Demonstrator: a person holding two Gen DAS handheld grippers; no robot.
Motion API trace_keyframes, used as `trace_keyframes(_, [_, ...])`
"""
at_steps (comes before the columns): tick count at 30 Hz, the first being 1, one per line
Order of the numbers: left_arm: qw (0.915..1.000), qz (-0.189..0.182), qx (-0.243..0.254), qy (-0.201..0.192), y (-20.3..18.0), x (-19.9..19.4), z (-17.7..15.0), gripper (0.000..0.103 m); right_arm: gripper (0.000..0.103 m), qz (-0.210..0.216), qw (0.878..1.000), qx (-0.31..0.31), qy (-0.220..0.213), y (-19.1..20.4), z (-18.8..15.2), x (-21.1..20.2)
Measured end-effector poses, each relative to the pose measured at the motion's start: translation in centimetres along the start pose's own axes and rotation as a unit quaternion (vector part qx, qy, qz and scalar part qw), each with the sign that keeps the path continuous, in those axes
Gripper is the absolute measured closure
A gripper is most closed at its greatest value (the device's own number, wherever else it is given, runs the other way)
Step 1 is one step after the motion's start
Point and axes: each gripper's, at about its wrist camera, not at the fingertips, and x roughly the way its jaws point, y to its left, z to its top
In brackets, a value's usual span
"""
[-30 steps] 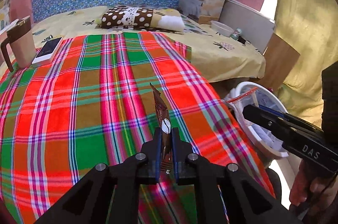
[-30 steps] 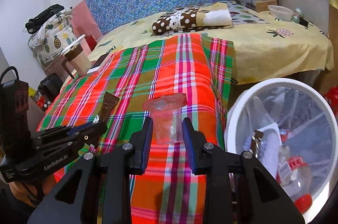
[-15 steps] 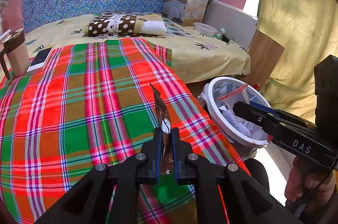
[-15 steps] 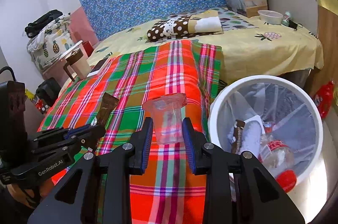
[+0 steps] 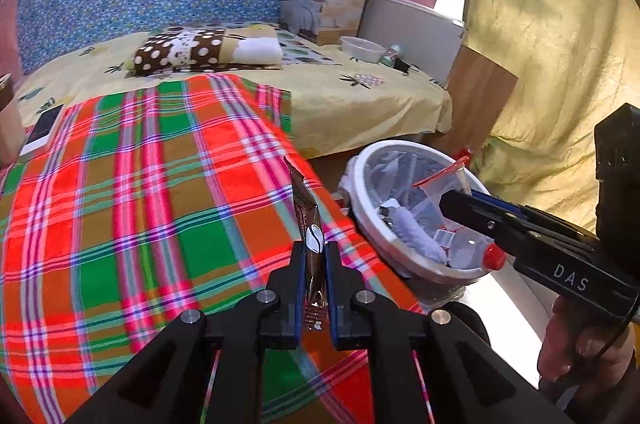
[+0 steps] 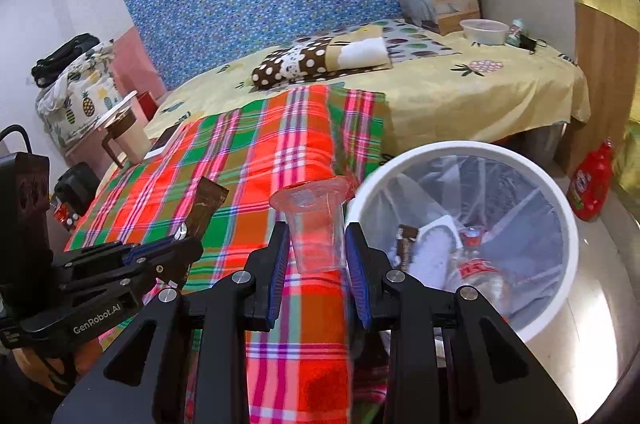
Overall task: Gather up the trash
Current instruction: 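Carry the wrapper and clear cup over the wastebasket with both tools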
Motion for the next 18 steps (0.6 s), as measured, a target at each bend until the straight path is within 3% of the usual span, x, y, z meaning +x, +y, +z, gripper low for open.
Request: trace_keyframes(18, [0.996, -0.059, 0.062, 0.026, -6.8, 5.4, 2.2, 0.094, 0.072, -0.065, 0.996, 0.064, -0.004, -6.9, -0.4, -1.5])
